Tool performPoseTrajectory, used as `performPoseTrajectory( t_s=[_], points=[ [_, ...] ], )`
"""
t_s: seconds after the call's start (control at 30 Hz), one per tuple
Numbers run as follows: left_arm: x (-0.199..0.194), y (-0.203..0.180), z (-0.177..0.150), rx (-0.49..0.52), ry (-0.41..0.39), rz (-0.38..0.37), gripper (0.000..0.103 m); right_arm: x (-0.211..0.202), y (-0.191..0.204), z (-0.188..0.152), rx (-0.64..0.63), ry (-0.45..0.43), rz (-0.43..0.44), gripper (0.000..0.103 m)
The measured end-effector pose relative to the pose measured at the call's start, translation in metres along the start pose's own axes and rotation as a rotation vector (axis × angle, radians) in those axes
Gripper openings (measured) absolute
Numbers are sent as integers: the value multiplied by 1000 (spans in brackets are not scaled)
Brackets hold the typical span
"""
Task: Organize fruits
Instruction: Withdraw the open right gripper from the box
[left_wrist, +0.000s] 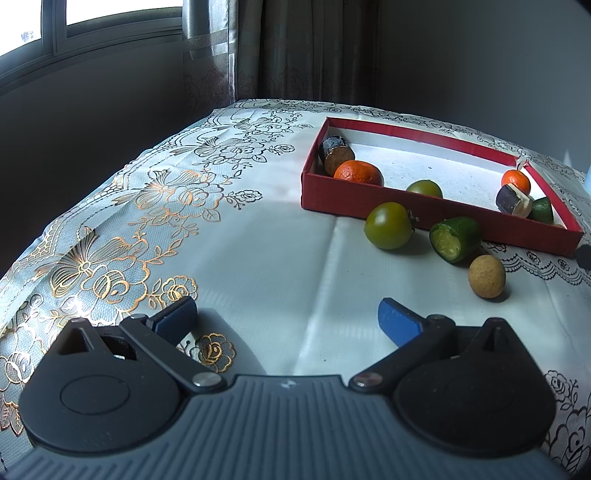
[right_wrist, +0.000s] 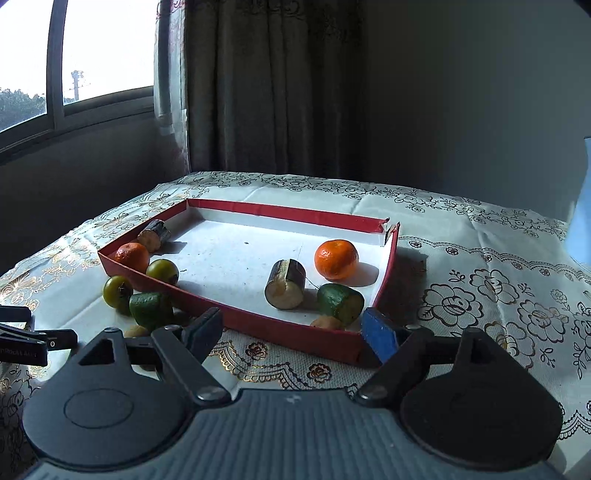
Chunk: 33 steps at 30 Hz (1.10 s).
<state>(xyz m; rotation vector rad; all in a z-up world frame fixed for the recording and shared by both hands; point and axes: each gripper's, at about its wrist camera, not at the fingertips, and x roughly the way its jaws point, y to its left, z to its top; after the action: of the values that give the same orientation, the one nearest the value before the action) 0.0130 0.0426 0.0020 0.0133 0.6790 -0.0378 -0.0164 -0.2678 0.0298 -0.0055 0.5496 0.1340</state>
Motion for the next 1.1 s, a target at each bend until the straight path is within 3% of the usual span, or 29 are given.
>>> performPoseTrajectory(
  t_s=[0.23, 0.33, 0.4, 0.57, 0.8, 1.1],
  points=[
    [0, 0, 0, 0, 0, -1, 103, -4, -17, -26, 68, 58, -29, 83],
    [0, 0, 0, 0, 0, -1, 103, 3, -15, -26, 53, 104, -37, 92],
    [0, 0, 0, 1, 0, 0, 103, 9, -12, -26, 35, 145, -51, 93],
    [0, 0, 0, 0, 0, 0, 103, 11, -11, -27, 30, 159, -70, 100],
    [-6, -4, 0, 2, -41, 4, 103, 12, -11, -26, 32, 165, -70, 103],
    [-24, -53, 7, 98, -126, -65, 103, 12, -11, -26, 33, 166, -70, 103]
  ],
)
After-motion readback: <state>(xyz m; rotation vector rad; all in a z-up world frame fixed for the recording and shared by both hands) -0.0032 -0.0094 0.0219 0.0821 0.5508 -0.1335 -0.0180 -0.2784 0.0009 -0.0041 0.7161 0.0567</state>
